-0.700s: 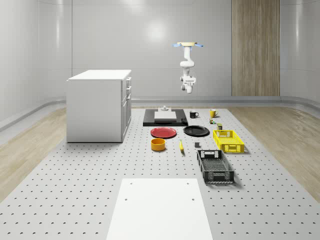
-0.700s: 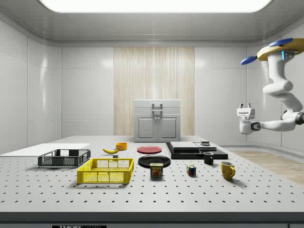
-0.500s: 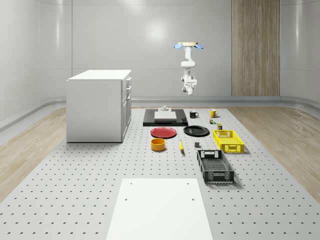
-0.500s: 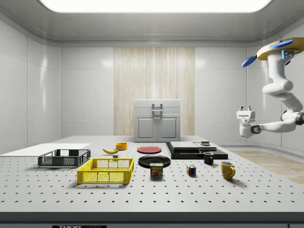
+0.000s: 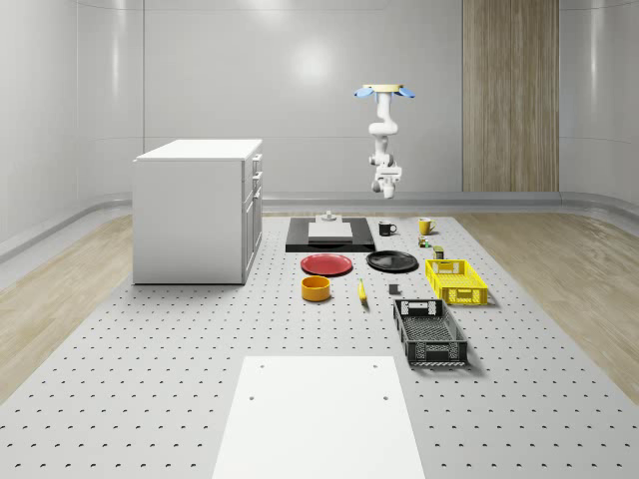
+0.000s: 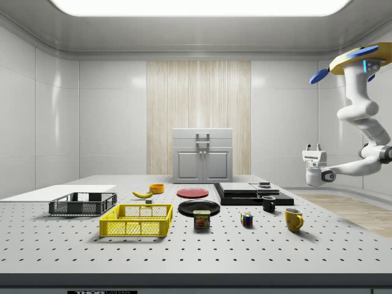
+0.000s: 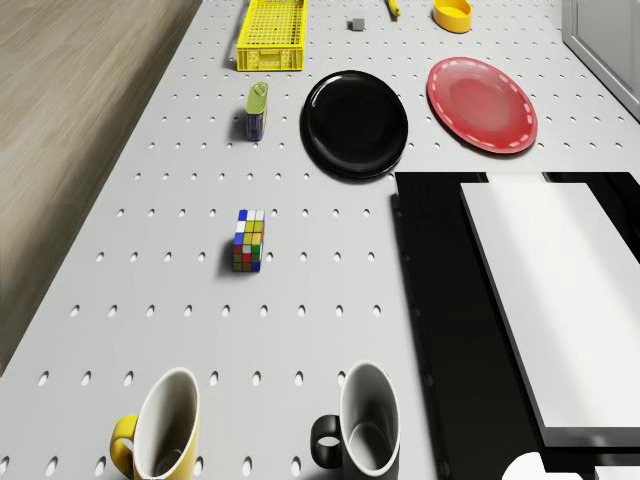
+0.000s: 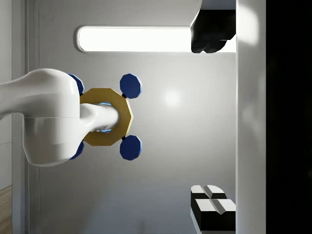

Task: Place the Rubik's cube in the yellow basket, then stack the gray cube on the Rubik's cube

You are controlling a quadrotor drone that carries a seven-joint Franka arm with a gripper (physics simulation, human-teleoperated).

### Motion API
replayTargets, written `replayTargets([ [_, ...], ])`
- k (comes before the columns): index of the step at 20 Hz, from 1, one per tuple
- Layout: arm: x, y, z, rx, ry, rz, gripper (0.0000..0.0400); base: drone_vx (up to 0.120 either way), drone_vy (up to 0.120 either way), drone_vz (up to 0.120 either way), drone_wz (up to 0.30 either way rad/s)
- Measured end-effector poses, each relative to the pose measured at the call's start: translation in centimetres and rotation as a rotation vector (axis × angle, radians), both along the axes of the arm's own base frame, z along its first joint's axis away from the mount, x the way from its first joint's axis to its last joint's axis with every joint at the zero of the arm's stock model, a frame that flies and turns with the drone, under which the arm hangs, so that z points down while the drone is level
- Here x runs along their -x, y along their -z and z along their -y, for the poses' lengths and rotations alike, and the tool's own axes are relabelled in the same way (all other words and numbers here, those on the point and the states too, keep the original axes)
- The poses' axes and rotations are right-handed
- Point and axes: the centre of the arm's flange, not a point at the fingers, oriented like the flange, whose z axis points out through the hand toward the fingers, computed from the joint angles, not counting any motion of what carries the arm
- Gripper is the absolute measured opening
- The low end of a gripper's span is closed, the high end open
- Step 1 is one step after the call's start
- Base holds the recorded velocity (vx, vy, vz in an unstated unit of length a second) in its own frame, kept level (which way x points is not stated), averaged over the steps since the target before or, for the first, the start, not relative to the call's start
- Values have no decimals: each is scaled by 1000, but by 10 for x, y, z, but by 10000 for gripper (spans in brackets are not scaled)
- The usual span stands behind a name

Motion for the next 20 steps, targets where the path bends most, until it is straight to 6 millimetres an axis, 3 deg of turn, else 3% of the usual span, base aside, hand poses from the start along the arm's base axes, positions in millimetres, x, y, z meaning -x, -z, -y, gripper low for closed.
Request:
replayTargets([
  [20,0,-12,0,1,0,15,400,120,120,0,0],
])
